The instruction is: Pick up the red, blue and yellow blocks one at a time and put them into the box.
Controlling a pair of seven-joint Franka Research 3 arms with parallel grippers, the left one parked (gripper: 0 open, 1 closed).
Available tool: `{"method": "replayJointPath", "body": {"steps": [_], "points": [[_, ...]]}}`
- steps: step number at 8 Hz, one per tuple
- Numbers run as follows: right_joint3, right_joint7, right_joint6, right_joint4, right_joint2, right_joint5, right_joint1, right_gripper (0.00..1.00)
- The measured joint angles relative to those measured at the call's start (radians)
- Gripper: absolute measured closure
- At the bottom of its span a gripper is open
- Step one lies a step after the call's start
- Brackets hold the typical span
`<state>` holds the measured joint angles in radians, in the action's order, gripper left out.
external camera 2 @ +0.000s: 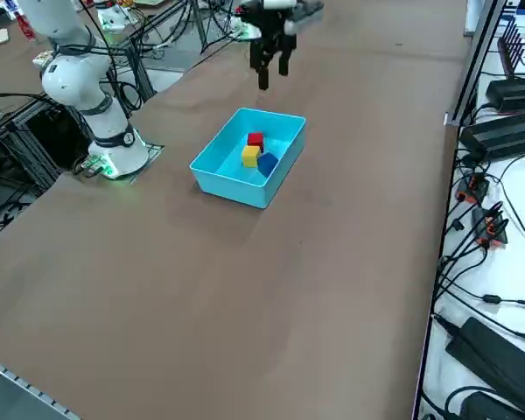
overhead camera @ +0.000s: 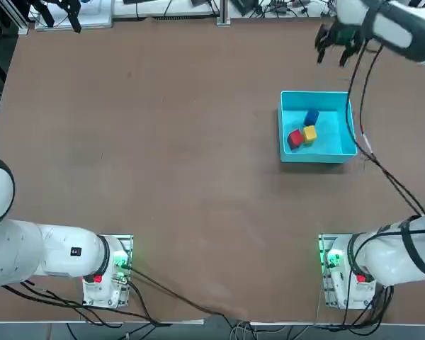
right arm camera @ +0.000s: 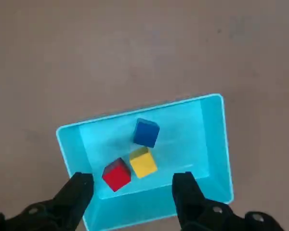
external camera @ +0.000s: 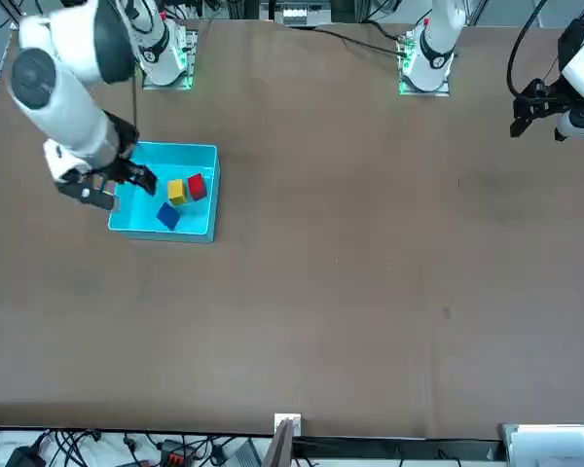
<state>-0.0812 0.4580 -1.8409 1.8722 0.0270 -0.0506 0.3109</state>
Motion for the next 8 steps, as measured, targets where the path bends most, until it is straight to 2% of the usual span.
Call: {"method": "replayJointPath", "body": {"steps": [4, 6, 7, 8], "points": [[-0.003, -0.271, 0.020, -0.118, 0.004, 0.003, -0.093, 0.00], [0.004, -0.309, 0.020, -0.156, 0.006, 0.026, -0.138, 0.00], [0.019, -0.319, 0.023, -0.172, 0.005, 0.036, -0.172, 0.00], [0.049, -0.322, 0.033, -0.185, 0.004, 0.040, -0.217, 0.00]]}}
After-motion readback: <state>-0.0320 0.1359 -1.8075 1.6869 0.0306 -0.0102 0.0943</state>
